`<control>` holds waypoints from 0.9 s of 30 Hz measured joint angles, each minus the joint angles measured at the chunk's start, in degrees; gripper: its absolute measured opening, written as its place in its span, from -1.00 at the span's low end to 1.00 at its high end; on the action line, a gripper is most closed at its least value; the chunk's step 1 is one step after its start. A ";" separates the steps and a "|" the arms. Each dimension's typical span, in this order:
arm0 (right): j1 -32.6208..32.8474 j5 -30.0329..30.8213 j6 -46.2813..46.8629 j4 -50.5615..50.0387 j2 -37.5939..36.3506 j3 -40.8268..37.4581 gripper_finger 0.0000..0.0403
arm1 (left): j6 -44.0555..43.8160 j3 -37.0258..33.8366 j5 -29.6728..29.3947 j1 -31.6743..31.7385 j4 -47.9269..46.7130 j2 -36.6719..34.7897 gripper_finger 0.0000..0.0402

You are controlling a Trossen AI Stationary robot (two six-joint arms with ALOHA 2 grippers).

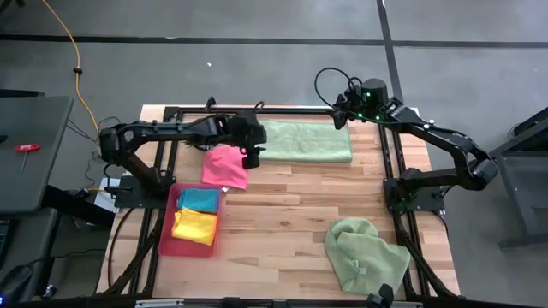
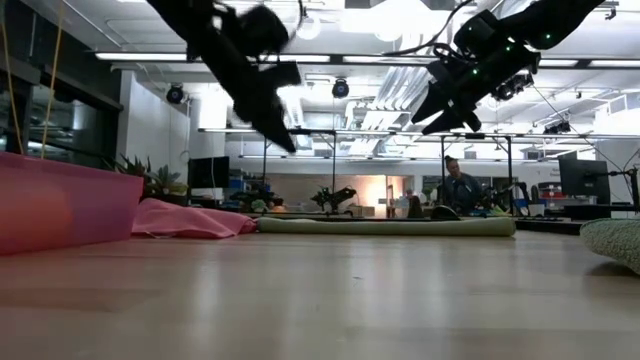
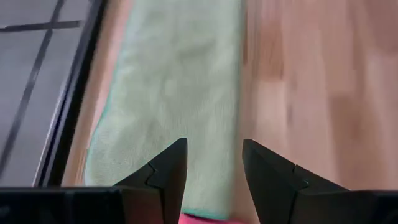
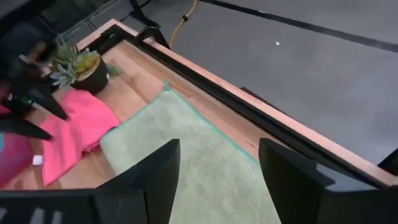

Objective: Fold microfiber towels
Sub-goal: Fold the top green microfiber towel

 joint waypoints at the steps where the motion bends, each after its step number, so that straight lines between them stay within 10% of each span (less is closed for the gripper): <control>1: -0.02 0.03 0.72 0.00 0.00 0.00 0.05 | 2.58 0.00 0.02 0.44 -0.18 1.30 -0.28; 10: -0.02 0.24 5.54 -0.30 0.00 0.00 0.05 | 15.53 -0.04 2.33 3.08 -4.50 9.08 -0.28; 27: -0.17 3.11 3.82 -1.91 0.04 0.00 0.05 | 12.12 0.07 -2.24 -0.11 -1.18 16.26 -0.28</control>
